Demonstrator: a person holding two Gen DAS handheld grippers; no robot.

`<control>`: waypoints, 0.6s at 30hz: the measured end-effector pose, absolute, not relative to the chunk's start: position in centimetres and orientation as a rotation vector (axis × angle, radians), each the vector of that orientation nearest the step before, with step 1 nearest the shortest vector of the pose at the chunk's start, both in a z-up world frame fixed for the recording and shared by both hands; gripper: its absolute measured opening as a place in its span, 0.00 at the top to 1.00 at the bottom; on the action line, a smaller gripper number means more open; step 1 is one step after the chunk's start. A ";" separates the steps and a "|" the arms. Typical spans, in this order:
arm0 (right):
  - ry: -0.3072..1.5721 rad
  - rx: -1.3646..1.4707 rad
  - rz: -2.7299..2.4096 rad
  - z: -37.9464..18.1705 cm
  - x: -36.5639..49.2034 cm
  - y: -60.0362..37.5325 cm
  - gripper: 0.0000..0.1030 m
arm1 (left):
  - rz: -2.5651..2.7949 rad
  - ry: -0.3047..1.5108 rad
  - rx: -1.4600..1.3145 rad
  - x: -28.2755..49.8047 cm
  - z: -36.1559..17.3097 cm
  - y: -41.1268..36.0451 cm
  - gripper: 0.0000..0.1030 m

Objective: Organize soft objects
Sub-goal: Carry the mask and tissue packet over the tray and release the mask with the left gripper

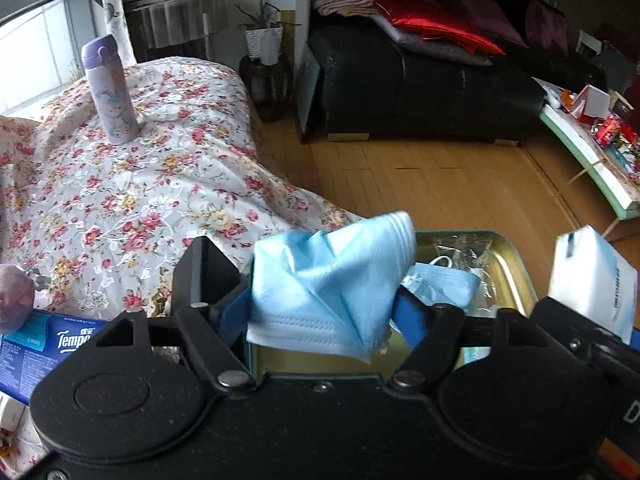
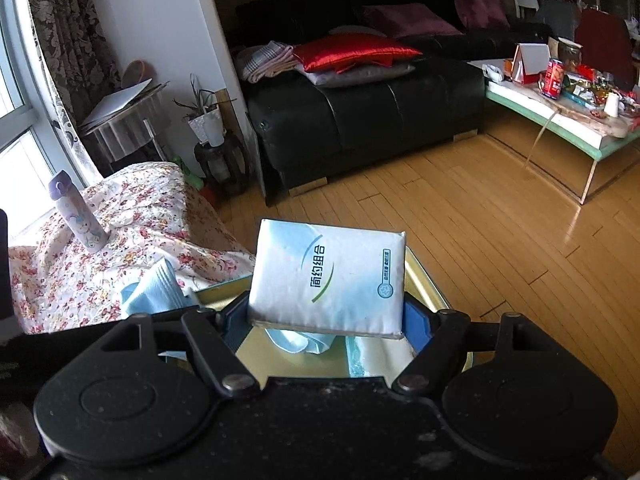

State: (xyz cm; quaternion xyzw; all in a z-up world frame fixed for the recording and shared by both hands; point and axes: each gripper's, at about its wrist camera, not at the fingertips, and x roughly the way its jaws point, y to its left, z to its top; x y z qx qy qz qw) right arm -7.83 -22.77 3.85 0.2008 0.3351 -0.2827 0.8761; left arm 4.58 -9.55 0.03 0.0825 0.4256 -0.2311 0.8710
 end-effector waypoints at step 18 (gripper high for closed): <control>0.794 0.341 -0.591 2.9 -6.2 -21.3 0.11 | -0.410 0.857 0.115 5.6 1.3 -7.5 0.12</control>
